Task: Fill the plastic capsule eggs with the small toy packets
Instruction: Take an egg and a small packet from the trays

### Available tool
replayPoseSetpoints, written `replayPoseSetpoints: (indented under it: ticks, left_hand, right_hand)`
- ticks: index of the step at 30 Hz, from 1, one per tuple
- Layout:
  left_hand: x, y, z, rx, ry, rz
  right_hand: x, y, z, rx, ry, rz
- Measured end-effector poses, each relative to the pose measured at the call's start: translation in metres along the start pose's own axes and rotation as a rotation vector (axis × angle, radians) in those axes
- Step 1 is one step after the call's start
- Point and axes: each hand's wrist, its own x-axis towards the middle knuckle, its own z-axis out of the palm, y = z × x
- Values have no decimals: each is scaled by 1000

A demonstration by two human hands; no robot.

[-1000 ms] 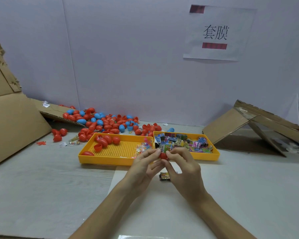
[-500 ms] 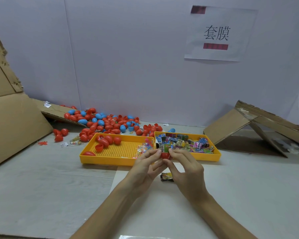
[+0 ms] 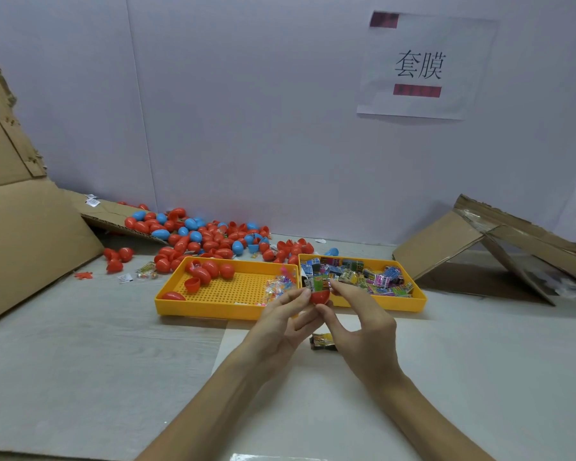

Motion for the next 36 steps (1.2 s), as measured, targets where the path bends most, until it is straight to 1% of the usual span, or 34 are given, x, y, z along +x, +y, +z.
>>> replayPoseSetpoints:
  ticks: [4,10,18,25,28,32,36]
  left_hand:
    - [-2,0,1,20,-8,-12]
    - [-1,0,0,67,-18,-44]
    - [0,-2,-2,90,-39,-66]
    - [1,-2,-1,88,-15,-63]
    - [-1,-1,1,105,-33,-68]
    - [-2,-2,2,154,-35,-81]
    - [-2,-3,1,168,-28,-93]
  right_hand:
    - [-2,2,-1,22,-11,32]
    - [-3,3,1,29,-21,1]
    - [-5,10,2,-23,-16,-52]
    - [-2,3,-1,53,-36,17]
    - [0,0,-1,65,-53,37]
    - [-2,3,-1,15,-64,29]
    - [-2,5,-2,-39,-57,-25]
